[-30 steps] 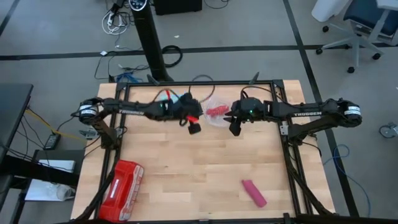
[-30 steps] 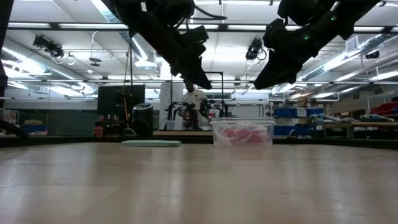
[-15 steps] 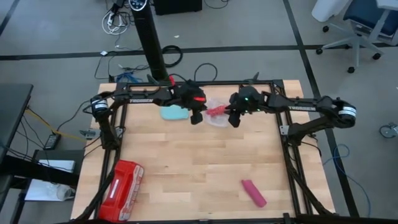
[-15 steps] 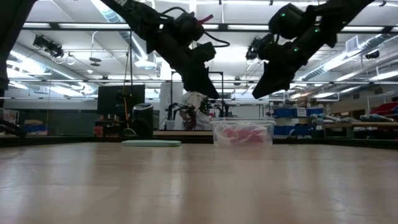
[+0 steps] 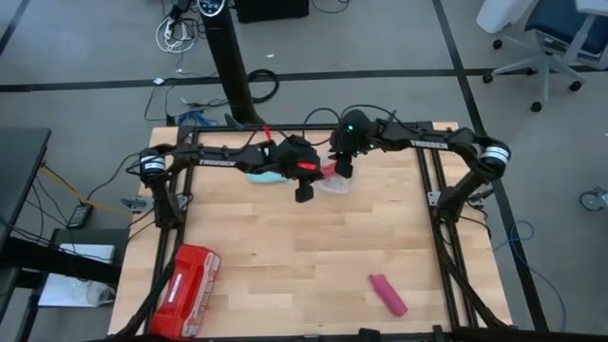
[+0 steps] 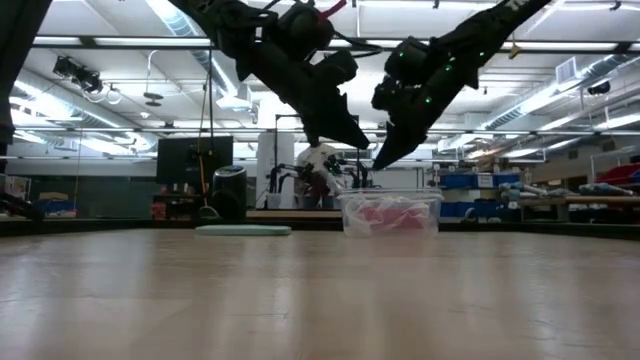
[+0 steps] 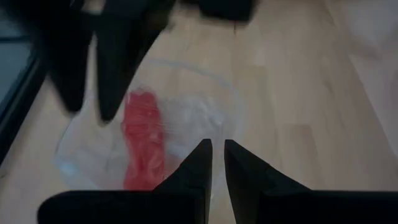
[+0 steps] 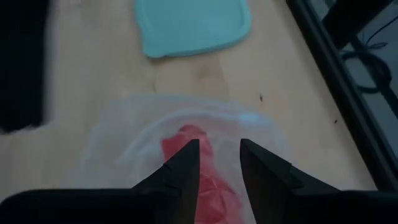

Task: Roll bandage
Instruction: Open the transparent zip bag

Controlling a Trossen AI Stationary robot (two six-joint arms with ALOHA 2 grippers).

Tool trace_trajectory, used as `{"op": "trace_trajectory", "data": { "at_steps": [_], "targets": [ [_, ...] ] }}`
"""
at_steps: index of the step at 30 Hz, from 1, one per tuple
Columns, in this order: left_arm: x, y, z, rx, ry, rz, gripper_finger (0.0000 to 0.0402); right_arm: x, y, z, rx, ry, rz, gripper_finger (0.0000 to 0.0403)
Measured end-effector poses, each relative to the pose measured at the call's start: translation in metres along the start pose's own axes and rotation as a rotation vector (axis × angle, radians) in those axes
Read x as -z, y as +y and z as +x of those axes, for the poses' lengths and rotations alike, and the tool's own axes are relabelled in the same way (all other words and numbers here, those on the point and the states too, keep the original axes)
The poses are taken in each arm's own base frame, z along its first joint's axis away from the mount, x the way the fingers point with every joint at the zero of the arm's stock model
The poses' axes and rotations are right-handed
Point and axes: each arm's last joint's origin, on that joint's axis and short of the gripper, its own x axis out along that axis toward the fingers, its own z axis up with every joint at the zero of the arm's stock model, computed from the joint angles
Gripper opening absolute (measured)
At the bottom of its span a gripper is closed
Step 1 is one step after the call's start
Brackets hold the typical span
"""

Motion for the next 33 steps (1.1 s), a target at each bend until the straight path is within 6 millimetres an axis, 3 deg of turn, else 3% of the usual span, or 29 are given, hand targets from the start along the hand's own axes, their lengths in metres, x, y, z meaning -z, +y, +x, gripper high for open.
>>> {"op": "trace_trajectory", "data": {
  "at_steps": [7,16,23,33],
  "targets": [
    [0.024,-0.005,0.008,-0.010,-0.124,-0.052,0.0046,-0.012,-0.016,0.016,-0.024,0.109,-0.109,0.0113],
    [0.051,-0.008,0.012,-0.024,-0.147,-0.106,0.0046,-0.020,-0.022,0.017,-0.041,0.101,-0.275,0.0119],
    [0.057,-0.005,0.010,-0.050,-0.160,-0.128,0.0046,-0.021,-0.027,0.023,-0.037,0.119,-0.273,0.0123],
    [0.057,0.008,0.001,-0.078,-0.151,-0.237,0.0046,-0.040,-0.037,0.035,-0.058,0.161,-0.279,0.0123]
  ]
}}
